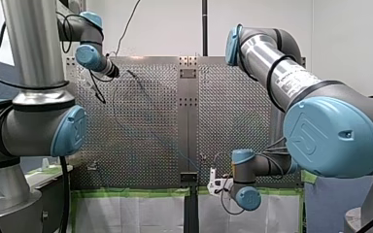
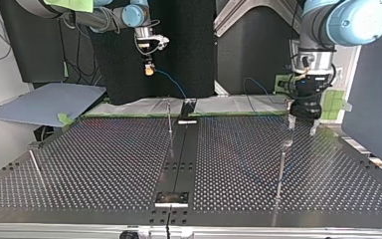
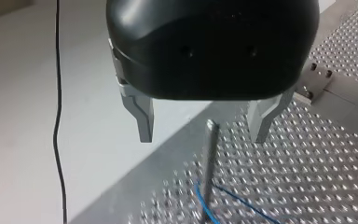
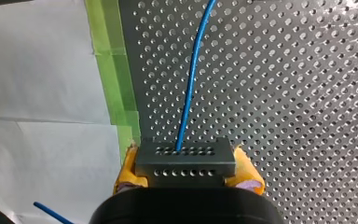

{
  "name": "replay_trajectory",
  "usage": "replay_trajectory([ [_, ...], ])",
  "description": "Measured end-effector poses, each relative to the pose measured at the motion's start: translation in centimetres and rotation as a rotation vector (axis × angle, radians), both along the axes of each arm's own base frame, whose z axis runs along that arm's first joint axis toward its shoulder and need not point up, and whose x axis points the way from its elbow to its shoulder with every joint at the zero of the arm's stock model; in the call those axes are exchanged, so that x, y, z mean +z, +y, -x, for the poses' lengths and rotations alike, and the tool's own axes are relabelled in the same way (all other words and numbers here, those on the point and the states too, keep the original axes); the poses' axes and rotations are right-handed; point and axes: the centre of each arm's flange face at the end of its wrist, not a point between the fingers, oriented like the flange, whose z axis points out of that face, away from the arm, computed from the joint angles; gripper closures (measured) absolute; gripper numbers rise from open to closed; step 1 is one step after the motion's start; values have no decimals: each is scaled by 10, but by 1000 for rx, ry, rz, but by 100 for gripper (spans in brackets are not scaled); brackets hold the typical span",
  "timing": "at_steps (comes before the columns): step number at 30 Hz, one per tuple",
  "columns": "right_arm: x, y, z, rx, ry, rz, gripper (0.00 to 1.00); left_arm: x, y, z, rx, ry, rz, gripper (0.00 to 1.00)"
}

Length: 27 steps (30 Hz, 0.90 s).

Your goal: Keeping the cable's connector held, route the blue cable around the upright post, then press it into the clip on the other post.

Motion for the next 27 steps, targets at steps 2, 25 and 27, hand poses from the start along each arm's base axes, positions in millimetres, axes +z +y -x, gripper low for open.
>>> replay_trajectory([
  [2, 0, 0, 0, 1, 3, 0, 100, 10, -1, -3, -7, -21, -25, 2],
  [25, 0, 0, -1, 6, 5, 2, 100, 77, -17, -25, -9, 5, -260, 2],
  [27, 0, 1, -2, 9, 4, 2, 100, 77, -18, -24, -2, 20, -276, 2],
])
